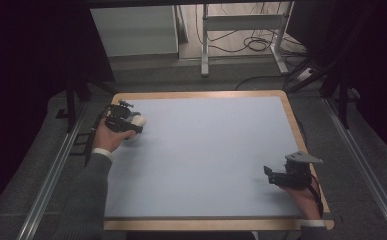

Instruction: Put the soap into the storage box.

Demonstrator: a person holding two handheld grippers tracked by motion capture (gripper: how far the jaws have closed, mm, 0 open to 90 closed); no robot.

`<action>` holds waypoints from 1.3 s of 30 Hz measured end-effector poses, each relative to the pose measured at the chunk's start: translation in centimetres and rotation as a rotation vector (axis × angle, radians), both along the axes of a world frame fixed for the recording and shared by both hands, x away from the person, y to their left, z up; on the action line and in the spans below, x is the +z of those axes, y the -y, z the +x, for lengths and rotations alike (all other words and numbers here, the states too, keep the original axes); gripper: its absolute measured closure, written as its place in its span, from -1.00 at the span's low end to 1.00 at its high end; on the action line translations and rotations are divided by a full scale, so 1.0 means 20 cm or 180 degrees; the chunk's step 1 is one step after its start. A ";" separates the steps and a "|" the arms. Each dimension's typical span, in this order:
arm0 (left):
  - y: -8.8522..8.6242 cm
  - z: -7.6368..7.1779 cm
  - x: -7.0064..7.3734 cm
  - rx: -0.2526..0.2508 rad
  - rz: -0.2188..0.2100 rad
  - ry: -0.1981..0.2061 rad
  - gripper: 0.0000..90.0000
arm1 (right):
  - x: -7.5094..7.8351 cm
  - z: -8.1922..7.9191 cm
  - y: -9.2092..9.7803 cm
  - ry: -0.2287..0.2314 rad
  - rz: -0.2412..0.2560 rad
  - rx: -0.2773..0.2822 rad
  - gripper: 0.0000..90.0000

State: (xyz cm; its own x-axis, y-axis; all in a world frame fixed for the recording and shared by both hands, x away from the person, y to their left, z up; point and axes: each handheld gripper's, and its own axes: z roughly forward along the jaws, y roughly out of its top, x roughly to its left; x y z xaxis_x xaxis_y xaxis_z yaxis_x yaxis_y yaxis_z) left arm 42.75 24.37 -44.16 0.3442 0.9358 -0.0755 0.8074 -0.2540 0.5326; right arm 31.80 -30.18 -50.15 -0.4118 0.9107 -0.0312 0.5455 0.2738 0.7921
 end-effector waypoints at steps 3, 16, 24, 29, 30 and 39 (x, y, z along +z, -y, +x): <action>-0.01 0.02 -0.01 0.0038 -0.0002 -0.0012 0.10 | 0.00 0.00 0.00 0.0008 -0.0006 -0.0001 -0.83; -0.07 0.13 -0.06 0.0211 -0.0042 -0.0132 0.10 | 0.00 0.00 0.00 0.0004 -0.0019 -0.0015 -0.83; -0.09 0.16 -0.09 0.0336 -0.0044 -0.0117 0.10 | 0.00 0.00 0.00 -0.0008 -0.0019 -0.0019 -0.83; -0.09 0.19 -0.14 0.0485 -0.0016 -0.0118 0.10 | -0.01 0.00 0.00 -0.0007 -0.0031 -0.0010 -0.83; -0.09 0.19 -0.15 0.0491 -0.0030 -0.0123 0.10 | -0.01 0.00 0.00 -0.0007 -0.0027 -0.0012 -0.83; -0.10 0.18 -0.17 0.0577 -0.0218 0.0053 -0.09 | -0.01 0.00 0.00 -0.0011 -0.0024 -0.0008 -0.83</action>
State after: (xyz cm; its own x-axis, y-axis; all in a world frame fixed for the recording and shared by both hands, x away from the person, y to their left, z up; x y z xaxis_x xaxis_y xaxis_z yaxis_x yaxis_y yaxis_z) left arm 46.34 26.31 -47.52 0.1723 0.9755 -0.1369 0.8276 -0.0680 0.5572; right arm 31.90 -30.27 -50.38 -0.4097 0.9115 -0.0367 0.5490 0.2785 0.7881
